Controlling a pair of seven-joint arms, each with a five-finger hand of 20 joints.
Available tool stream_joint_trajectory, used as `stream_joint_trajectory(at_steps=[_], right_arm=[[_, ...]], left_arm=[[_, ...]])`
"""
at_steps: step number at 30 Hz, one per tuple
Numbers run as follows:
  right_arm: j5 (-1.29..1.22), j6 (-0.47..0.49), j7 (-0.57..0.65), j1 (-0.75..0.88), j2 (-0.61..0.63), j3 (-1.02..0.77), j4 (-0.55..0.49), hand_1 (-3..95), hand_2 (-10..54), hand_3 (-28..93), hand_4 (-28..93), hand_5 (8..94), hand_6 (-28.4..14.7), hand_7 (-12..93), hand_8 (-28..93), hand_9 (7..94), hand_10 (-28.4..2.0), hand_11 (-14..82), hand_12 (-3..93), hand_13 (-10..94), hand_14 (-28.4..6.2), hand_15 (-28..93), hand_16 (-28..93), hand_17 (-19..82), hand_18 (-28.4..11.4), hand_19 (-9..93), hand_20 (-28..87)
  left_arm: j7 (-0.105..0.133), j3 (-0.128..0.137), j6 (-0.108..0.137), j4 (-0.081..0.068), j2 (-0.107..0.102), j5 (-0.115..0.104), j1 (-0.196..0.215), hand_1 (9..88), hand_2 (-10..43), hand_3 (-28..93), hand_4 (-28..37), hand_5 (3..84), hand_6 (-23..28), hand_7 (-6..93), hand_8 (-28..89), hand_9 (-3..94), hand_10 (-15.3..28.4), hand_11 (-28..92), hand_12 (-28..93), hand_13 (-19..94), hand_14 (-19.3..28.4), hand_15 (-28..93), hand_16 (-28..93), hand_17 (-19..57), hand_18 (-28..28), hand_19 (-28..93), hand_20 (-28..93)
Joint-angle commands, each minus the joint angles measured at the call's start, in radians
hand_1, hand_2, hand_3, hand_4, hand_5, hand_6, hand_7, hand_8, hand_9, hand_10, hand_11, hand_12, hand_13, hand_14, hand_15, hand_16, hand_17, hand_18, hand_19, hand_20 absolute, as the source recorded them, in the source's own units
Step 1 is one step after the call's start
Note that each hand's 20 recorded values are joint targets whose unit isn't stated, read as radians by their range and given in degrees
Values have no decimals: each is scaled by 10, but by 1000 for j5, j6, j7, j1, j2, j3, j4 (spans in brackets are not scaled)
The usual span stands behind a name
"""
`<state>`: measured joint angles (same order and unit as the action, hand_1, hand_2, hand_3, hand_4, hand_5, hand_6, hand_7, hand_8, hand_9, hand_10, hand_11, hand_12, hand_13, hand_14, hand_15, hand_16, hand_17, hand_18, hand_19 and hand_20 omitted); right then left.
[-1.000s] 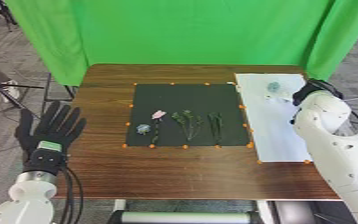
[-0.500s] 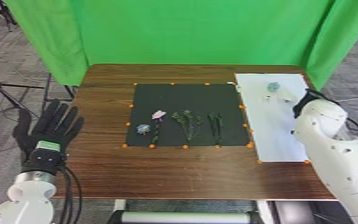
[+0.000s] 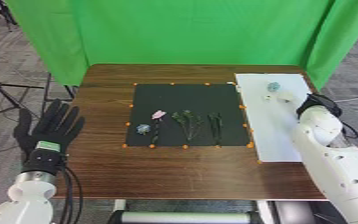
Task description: Arrange flowers
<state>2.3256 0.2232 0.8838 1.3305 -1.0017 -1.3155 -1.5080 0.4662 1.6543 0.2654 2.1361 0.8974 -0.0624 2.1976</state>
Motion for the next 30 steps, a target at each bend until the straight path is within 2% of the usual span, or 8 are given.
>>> stream_joint_trajectory(at_steps=[1,8,14,16,21,25,27,30], right_arm=[[109,-61,-40,71,8,27,-172,586,-94,733,-282,723,-32,361,87,832,-114,108,392,740,-79,538,355,445,-217,932,381],[115,-205,-221,87,-19,123,-379,578,-95,749,-282,721,-31,362,97,827,-112,102,393,736,-78,533,368,444,-217,932,387],[112,-299,-428,-7,-121,291,-321,576,-95,749,-282,716,-29,373,90,826,-105,101,390,734,-75,535,376,430,-211,932,386],[100,-290,-455,-44,-153,348,-283,576,-95,748,-283,715,-27,379,83,825,-103,102,392,734,-74,539,378,428,-210,932,386],[120,-142,-457,-105,-210,432,-228,575,-95,747,-283,715,-26,385,70,825,-100,99,388,734,-73,541,381,420,-209,932,379],[168,-107,-421,-127,-242,467,-188,579,-95,740,-283,714,-25,388,68,824,-101,94,383,732,-72,537,384,419,-212,932,373],[188,-85,-374,-152,-260,491,-160,588,-95,730,-283,716,-25,385,65,824,-101,94,382,733,-71,534,384,420,-214,932,370],[194,-51,-337,-163,-288,493,-139,596,-95,719,-283,715,-23,385,70,824,-99,93,381,733,-70,532,384,422,-217,932,370]], left_arm=[[-13,8,-46,-5,2,23,13,246,137,716,-283,372,72,153,-106,364,138,233,91,267,156,413,-101,-56,142,385,80],[-19,-3,-51,-10,6,32,5,246,136,717,-283,371,71,148,-105,364,138,227,91,268,155,406,-101,-56,142,383,80],[-30,-33,-60,-23,5,37,-27,247,135,716,-283,370,70,147,-104,363,137,226,92,267,155,403,-99,-56,141,382,79],[-26,-53,-71,-32,2,32,-44,246,135,716,-283,370,70,147,-104,361,137,225,92,266,155,402,-98,-56,142,382,80],[-69,-75,-70,-39,11,45,-76,234,127,717,-283,366,69,145,-103,357,136,223,94,265,155,399,-96,-56,141,379,80],[-108,-76,-77,-45,15,79,-86,233,126,717,-283,366,65,145,-101,350,135,219,95,258,155,394,-94,-58,139,371,79],[-107,-74,-81,-48,12,76,-85,232,125,716,-283,365,65,143,-101,347,137,218,96,254,156,392,-94,-60,139,368,79],[-100,-80,-56,-54,11,74,-103,232,124,716,-283,363,66,138,-99,343,141,216,98,251,157,392,-90,-61,139,364,80]])
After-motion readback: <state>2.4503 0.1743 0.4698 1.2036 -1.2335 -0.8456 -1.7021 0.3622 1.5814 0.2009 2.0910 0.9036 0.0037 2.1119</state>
